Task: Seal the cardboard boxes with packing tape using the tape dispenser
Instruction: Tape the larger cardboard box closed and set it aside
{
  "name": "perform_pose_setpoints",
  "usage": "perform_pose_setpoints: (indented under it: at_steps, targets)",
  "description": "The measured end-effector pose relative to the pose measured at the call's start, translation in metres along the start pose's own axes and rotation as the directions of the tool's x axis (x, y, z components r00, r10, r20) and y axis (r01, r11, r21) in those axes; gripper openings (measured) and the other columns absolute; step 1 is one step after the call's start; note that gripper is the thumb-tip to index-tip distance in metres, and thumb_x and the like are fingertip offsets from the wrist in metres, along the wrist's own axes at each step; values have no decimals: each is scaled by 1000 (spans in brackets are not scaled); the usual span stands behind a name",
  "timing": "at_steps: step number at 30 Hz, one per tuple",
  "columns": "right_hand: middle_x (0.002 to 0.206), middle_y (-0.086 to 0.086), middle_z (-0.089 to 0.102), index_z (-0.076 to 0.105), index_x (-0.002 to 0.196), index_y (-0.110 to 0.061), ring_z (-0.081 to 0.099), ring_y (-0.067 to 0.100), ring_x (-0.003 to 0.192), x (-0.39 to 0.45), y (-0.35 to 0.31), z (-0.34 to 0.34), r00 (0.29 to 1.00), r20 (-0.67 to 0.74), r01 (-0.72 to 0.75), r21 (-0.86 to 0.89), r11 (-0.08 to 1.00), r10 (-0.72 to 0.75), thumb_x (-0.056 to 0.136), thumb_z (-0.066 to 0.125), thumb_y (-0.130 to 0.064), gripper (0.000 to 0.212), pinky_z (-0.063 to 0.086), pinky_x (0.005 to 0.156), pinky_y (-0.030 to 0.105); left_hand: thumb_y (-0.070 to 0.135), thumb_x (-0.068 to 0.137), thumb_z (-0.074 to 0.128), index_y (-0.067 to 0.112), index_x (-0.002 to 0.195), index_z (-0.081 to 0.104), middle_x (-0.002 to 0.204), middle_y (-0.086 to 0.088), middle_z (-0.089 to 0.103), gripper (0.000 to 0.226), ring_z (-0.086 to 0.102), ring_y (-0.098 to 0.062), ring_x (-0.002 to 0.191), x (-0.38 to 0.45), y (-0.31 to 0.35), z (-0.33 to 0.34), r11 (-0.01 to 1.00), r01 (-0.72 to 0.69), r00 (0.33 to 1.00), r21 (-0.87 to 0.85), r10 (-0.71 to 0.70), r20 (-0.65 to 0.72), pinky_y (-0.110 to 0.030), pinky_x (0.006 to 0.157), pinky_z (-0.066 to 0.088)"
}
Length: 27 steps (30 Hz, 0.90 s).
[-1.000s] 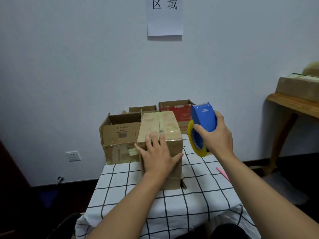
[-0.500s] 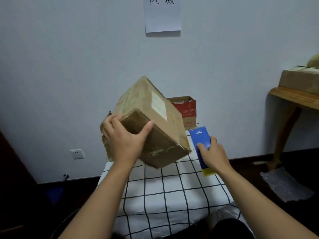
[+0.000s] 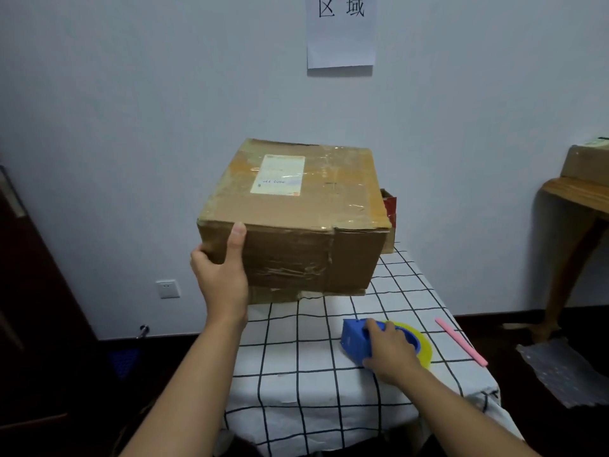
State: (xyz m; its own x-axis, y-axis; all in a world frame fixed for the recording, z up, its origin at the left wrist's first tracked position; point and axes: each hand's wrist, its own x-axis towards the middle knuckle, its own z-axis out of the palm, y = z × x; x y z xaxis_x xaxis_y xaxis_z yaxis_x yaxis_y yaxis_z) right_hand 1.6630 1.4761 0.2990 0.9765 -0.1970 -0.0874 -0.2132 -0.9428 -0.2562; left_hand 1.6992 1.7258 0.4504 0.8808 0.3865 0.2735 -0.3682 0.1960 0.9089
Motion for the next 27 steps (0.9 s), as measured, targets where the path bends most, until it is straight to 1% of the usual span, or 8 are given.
perform_pose_setpoints:
  at_steps: [4, 7, 11, 14, 16, 21, 24, 27]
  targets:
    - [139, 13, 45, 34, 145, -27, 55, 29, 117, 4, 3, -9, 990, 140, 30, 26, 999, -34, 90, 64, -37, 63, 51, 95, 37, 86, 45, 71, 30, 105, 50, 115, 3, 63, 85, 63, -13, 105, -3, -6, 4, 991, 77, 997, -107, -75, 26, -28, 80, 53]
    - [143, 7, 43, 37, 148, -29, 52, 26, 125, 1, -6, -36, 999, -6, 40, 320, 947, -40, 85, 63, -63, 77, 46, 93, 30, 85, 44, 73, 28, 104, 50, 115, 1, 64, 85, 64, -14, 105, -7, -9, 13, 977, 129, 991, -167, -124, 42, -34, 84, 55]
    - [137, -18, 49, 44, 127, -48, 56, 11, 124, -14, -40, -76, 977, -17, 70, 967, 245, -213, 55, 78, -80, 86, 53, 91, 33, 78, 53, 73, 24, 126, 47, 123, 1, 63, 94, 63, -17, 110, -17, -14, 31, 933, 245, 969, -262, -232, 79, -48, 93, 54]
    - [129, -13, 59, 45, 129, -39, 67, 23, 114, -9, -53, -86, 992, -80, 62, 982, -179, -94, 60, 80, -70, 84, 60, 83, 46, 87, 58, 61, 37, 136, 43, 122, 5, 63, 94, 62, -19, 111, -27, -18, 47, 880, 360, 932, -310, -328, 152, -57, 92, 52]
    - [125, -4, 66, 50, 129, -32, 68, 29, 109, -4, -54, -89, 994, -106, 97, 941, -323, -8, 74, 74, -58, 66, 60, 78, 49, 91, 67, 48, 40, 138, 43, 120, 4, 63, 88, 61, -23, 110, -28, -23, 55, 845, 444, 893, -298, -390, 226, -57, 92, 50]
    - [113, -4, 72, 56, 119, -28, 72, 26, 100, 0, -34, -91, 972, -175, 215, 931, -295, 157, 80, 69, -46, 45, 61, 75, 50, 65, 94, 41, 43, 143, 32, 136, -4, 51, 54, 54, -25, 113, -23, -48, 64, 837, 543, 825, -73, -515, 230, -55, 100, 41]
    - [119, 0, 66, 53, 113, -27, 67, 25, 109, 2, -19, -91, 945, -224, 266, 950, -162, 238, 78, 67, -48, 42, 61, 79, 47, 40, 105, 34, 43, 146, 32, 144, -2, 43, 42, 47, -20, 120, -18, -59, 68, 917, 375, 895, 135, -396, 204, -54, 105, 43]
    - [121, -1, 63, 52, 113, -29, 64, 21, 112, 6, -8, -95, 918, -299, 325, 944, -64, 260, 83, 66, -47, 38, 62, 78, 42, 56, 102, 27, 28, 149, 37, 155, -3, 35, 56, 38, -20, 136, -23, -69, 75, 905, 113, 900, 410, -268, 343, -49, 113, 34]
